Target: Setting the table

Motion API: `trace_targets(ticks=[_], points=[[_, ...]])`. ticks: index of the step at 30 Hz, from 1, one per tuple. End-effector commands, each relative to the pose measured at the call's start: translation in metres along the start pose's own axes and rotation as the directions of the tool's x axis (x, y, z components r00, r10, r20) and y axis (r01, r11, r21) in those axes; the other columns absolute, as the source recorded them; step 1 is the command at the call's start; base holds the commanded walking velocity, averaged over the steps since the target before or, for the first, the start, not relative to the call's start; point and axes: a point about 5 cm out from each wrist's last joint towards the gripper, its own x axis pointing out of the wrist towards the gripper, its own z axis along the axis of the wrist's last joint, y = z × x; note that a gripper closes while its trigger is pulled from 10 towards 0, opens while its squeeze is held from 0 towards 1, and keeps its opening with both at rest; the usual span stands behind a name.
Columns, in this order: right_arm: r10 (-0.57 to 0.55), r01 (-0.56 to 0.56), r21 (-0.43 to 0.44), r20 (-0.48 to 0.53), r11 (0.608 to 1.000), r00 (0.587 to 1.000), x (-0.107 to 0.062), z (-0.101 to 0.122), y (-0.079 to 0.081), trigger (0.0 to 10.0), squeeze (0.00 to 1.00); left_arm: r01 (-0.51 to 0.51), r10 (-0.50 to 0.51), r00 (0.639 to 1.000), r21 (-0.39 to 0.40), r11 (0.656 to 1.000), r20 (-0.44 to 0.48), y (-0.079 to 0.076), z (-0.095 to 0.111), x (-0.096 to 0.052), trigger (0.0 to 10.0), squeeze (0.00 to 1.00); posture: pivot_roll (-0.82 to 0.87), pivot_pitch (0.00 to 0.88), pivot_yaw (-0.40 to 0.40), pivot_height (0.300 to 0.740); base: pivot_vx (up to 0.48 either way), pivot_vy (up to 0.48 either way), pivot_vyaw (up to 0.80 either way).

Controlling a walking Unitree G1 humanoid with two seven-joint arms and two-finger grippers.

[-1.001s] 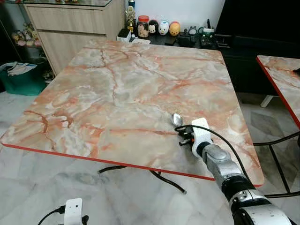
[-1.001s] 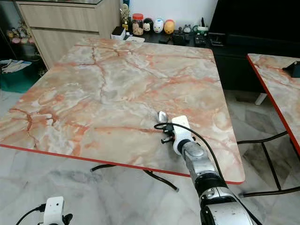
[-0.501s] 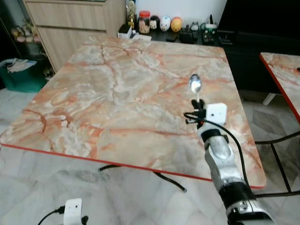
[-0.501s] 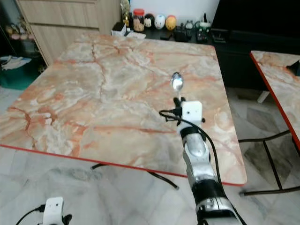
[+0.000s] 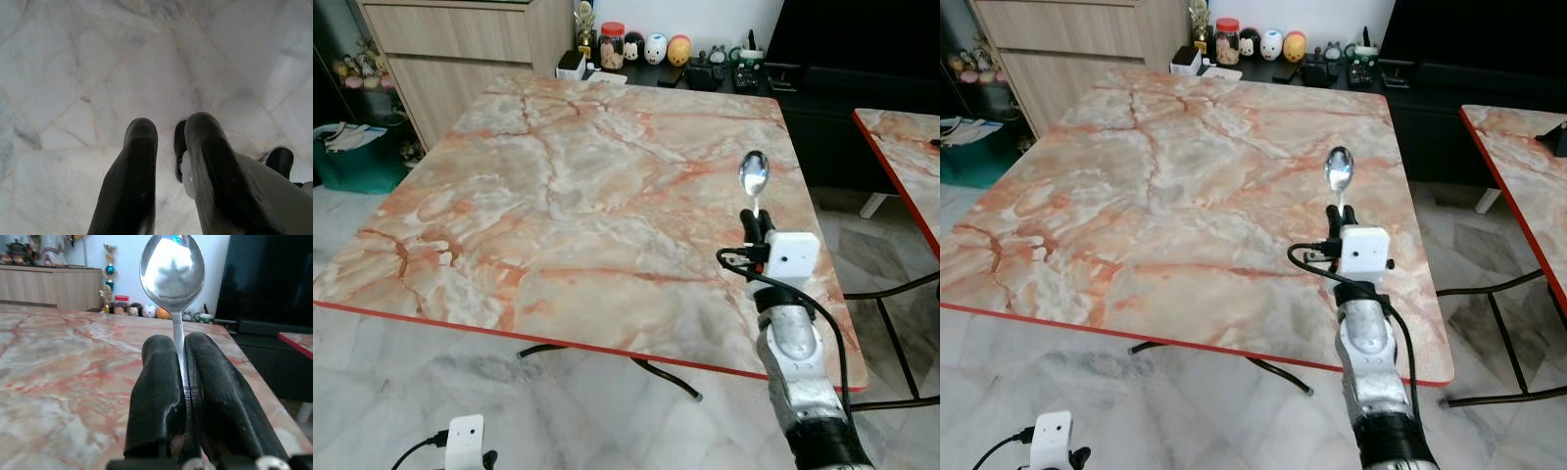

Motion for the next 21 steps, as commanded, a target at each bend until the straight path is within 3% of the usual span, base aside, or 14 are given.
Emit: trace_targets(ticks=[1,10,19,21], points=[[-0.005,0.005,-0.004,0.016,1.0,1.0,0.001,0.006,-0.002,10.0,0.0,-0.01,0.01,1.0,0.002,1.0,-0.004,0.002,-0.002,-0.001,10.0,0.0,0.04,0.011,-0.055,0.74,0.0,0.0,0.0],[0.003,-0.003,0.014,0.042,1.0,0.999,0.011,0.016,0.006,10.0,0.0,-0.003,0.004,1.0,0.014,1.0,-0.014,-0.003,-0.004,-0.001,10.0,0.0,0.02,0.0,-0.066,0.74,0.0,0.0,0.0],[-0.007,0.005,0.028,0.072,1.0,0.997,0.023,0.026,0.003,10.0,0.0,-0.007,0.007,1.0,0.018,1.0,-0.008,-0.005,-0.004,-0.001,10.0,0.0,0.02,0.0,-0.085,0.74,0.0,0.0,0.0],[-0.016,0.014,0.035,0.075,0.999,0.997,0.025,0.028,0.002,10.0,0.0,-0.008,0.008,1.0,0.017,1.0,-0.009,-0.006,-0.004,-0.001,10.0,0.0,0.02,0.0,-0.086,0.74,0.0,-0.24,-0.69]])
